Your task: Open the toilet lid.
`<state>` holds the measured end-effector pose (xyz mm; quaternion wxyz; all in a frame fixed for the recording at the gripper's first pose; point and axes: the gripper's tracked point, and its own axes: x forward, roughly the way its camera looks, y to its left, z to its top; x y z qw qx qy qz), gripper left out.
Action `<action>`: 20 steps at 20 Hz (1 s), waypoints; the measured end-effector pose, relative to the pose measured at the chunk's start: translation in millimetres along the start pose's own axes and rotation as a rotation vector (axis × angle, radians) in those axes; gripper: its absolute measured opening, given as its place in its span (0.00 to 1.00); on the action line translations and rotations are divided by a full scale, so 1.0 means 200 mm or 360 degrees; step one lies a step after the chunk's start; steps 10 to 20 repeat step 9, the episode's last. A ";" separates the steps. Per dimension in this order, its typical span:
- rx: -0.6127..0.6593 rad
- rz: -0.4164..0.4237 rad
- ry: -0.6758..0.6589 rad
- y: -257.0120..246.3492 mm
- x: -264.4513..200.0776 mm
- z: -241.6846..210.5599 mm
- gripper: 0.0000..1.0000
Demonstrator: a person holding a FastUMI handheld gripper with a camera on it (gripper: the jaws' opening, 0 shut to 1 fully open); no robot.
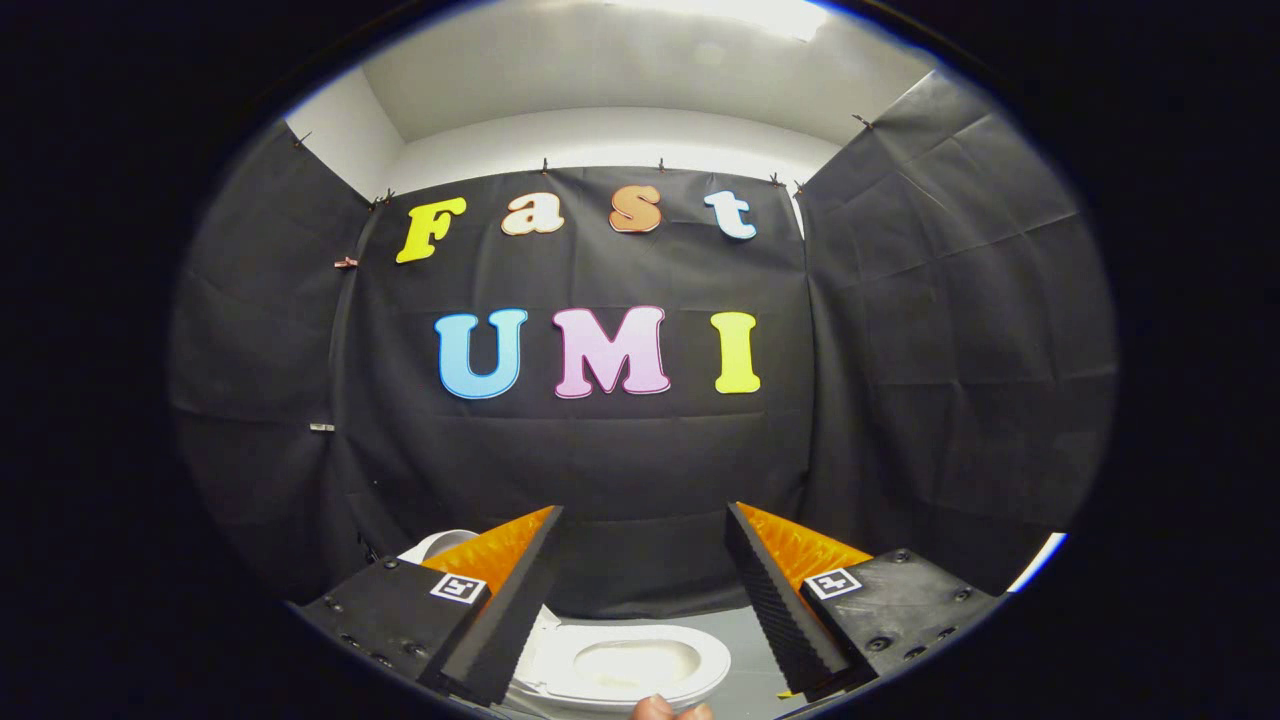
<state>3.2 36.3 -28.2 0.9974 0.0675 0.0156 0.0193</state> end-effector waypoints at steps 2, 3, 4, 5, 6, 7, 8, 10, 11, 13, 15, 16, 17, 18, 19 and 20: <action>0.0001 0.0002 0.0006 0.01 0.00 0.00 0.99; 0.0003 0.0003 0.0006 0.02 0.00 0.00 0.99; 0.0000 0.0005 0.0008 0.03 0.00 0.00 0.99; -0.0006 0.0004 0.0007 0.03 0.00 0.00 0.99; -0.0011 0.0004 0.0006 0.03 -0.01 0.00 1.00; -0.0011 0.0010 0.0005 0.05 -0.01 0.00 1.00; -0.0013 0.0014 0.0007 0.05 -0.01 0.00 0.99; -0.0015 0.0019 0.0006 0.06 -0.02 0.00 0.99; -0.0015 0.0019 0.0006 0.06 -0.02 0.00 0.99; -0.0015 0.0019 0.0006 0.06 -0.02 0.00 0.99; -0.0015 0.0019 0.0006 0.06 -0.02 0.00 0.99; -0.0015 0.0019 0.0006 0.06 -0.02 0.00 0.99; -0.0015 0.0019 0.0006 0.06 -0.02 0.00 0.99; -0.0015 0.0019 0.0006 0.06 -0.02 0.00 0.99; -0.0015 0.0019 0.0006 0.06 -0.02 0.00 0.99; -0.0015 0.0019 0.0006 0.06 -0.02 0.00 0.99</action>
